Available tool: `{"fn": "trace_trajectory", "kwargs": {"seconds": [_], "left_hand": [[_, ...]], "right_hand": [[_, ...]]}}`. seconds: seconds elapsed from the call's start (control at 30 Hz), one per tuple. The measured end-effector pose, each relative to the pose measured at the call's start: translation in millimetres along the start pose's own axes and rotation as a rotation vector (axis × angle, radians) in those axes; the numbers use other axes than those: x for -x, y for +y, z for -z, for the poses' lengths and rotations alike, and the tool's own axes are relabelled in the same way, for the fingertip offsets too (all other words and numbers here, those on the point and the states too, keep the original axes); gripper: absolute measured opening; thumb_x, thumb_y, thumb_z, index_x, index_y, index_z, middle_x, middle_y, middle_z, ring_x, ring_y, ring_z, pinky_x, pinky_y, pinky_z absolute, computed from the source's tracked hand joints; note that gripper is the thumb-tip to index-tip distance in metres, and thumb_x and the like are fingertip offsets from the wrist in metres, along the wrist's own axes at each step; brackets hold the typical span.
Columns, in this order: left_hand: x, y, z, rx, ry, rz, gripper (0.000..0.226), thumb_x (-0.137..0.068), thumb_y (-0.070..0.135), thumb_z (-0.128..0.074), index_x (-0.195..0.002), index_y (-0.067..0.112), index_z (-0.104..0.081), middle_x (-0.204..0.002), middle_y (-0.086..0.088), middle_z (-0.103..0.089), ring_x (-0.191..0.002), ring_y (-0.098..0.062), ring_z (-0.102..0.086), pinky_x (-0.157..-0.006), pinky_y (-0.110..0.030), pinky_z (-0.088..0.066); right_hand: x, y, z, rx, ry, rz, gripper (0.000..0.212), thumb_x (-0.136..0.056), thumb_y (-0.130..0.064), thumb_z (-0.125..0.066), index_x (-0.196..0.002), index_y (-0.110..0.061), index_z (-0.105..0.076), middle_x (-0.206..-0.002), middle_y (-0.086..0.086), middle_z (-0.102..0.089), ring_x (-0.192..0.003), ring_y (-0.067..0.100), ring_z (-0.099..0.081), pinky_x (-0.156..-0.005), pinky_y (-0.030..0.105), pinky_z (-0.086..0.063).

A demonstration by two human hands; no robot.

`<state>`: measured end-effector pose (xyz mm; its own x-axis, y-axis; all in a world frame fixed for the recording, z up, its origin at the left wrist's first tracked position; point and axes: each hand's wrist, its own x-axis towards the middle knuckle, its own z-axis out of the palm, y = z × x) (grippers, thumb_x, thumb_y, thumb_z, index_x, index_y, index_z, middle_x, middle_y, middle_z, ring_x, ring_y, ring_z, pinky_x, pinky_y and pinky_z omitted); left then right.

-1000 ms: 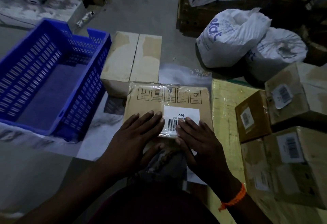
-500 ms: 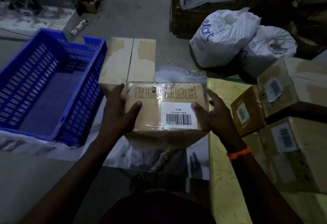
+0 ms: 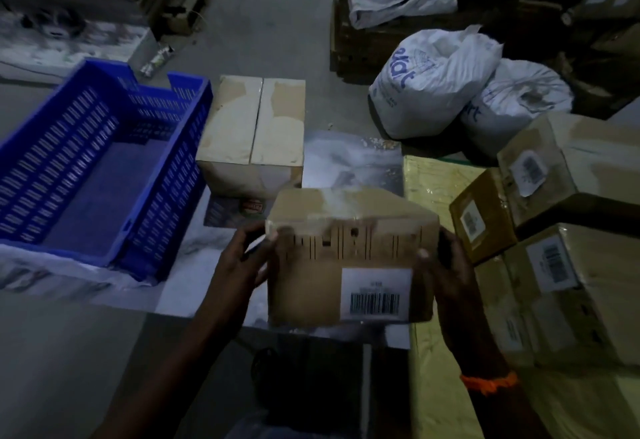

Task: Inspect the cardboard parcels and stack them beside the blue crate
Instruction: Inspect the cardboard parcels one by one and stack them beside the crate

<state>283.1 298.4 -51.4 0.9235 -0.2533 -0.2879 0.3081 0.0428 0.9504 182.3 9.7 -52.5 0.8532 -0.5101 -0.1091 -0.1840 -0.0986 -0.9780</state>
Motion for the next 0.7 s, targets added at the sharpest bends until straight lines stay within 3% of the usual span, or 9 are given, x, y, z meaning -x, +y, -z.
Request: {"fn": "trace_trajectory", "kwargs": {"seconds": [0.07, 0.1, 0.17, 0.23, 0.3, 0.37, 0.47, 0.6, 0.7], "left_hand": [[16, -8, -12, 0.095, 0.075, 0.089, 0.023, -0.105, 0.036, -0.049, -0.120, 0.029, -0.065, -0.117, 0.011, -0.073, -0.115, -0.012, -0.067, -0.089, -0.036, -0.055], [24, -15, -21, 0.085, 0.112, 0.126, 0.022, -0.106, 0.036, -0.046, -0.113, 0.031, -0.066, -0.108, 0.010, -0.075, -0.108, -0.011, -0.068, -0.082, -0.032, -0.055], [38, -31, -35, 0.017, 0.181, 0.162, 0.015, -0.102, 0.036, -0.053, -0.106, 0.032, -0.067, -0.099, 0.013, -0.072, -0.099, -0.005, -0.067, -0.072, -0.023, -0.054], [46, -55, -41, -0.037, 0.240, 0.171, 0.015, -0.099, 0.030, -0.061, -0.112, 0.028, -0.069, -0.102, 0.010, -0.073, -0.099, -0.005, -0.068, -0.075, -0.019, -0.055], [53, -82, -39, -0.099, 0.304, 0.182, 0.015, -0.099, 0.026, -0.064, -0.113, 0.026, -0.069, -0.103, 0.005, -0.075, -0.099, -0.011, -0.070, -0.080, -0.024, -0.055], [61, -103, -37, -0.129, 0.371, 0.213, 0.011, -0.099, 0.027, -0.065, -0.108, 0.028, -0.071, -0.100, 0.001, -0.076, -0.099, -0.020, -0.071, -0.079, -0.031, -0.056], [66, -119, -37, -0.149, 0.406, 0.262, 0.014, -0.100, 0.027, -0.064, -0.108, 0.020, -0.072, -0.097, -0.008, -0.075, -0.096, -0.031, -0.071, -0.074, -0.041, -0.059], [45, -106, -32, -0.232, 0.367, 0.235, 0.021, -0.099, 0.029, -0.063, -0.116, 0.018, -0.068, -0.105, -0.001, -0.072, -0.093, -0.016, -0.069, -0.063, -0.026, -0.051], [14, -88, -32, -0.380, 0.226, 0.164, 0.028, -0.099, 0.033, -0.063, -0.125, 0.024, -0.063, -0.113, 0.008, -0.067, -0.099, -0.007, -0.064, -0.071, -0.024, -0.050]], "right_hand": [[14, 22, 14, -0.012, 0.055, -0.021, 0.028, -0.102, -0.029, -0.057, -0.130, -0.026, -0.062, -0.128, -0.006, -0.069, -0.120, 0.020, -0.064, -0.084, 0.021, -0.056], [21, 27, 19, -0.058, 0.051, -0.093, 0.027, -0.104, -0.042, -0.053, -0.124, -0.029, -0.066, -0.123, -0.007, -0.072, -0.118, 0.020, -0.065, -0.082, 0.025, -0.058], [33, 40, 22, -0.106, -0.004, -0.230, 0.051, -0.085, -0.078, -0.056, -0.118, -0.041, -0.069, -0.122, -0.010, -0.071, -0.114, 0.009, -0.066, -0.088, 0.032, -0.056], [44, 66, 22, -0.030, -0.040, -0.272, 0.036, -0.087, -0.067, -0.064, -0.115, -0.045, -0.066, -0.130, -0.009, -0.065, -0.116, 0.001, -0.061, -0.096, 0.030, -0.049], [54, 94, 21, 0.071, -0.040, -0.286, 0.013, -0.098, -0.046, -0.064, -0.110, -0.049, -0.065, -0.126, -0.004, -0.062, -0.113, 0.009, -0.062, -0.096, 0.036, -0.053], [62, 110, 19, 0.169, -0.046, -0.281, 0.013, -0.099, -0.045, -0.063, -0.110, -0.053, -0.062, -0.117, -0.001, -0.062, -0.106, 0.015, -0.064, -0.092, 0.044, -0.057], [65, 107, 14, 0.195, -0.026, -0.298, 0.016, -0.100, -0.035, -0.064, -0.116, -0.036, -0.062, -0.107, -0.009, -0.062, -0.094, 0.004, -0.060, -0.079, 0.030, -0.053], [41, 106, 14, 0.191, -0.074, -0.260, 0.026, -0.097, -0.031, -0.070, -0.121, -0.027, -0.063, -0.112, -0.011, -0.067, -0.098, -0.002, -0.062, -0.075, 0.015, -0.050], [-1, 113, 9, 0.169, -0.077, -0.265, 0.044, -0.093, -0.036, -0.075, -0.133, -0.020, -0.064, -0.119, -0.003, -0.071, -0.106, 0.012, -0.070, -0.089, 0.029, -0.059]]}}
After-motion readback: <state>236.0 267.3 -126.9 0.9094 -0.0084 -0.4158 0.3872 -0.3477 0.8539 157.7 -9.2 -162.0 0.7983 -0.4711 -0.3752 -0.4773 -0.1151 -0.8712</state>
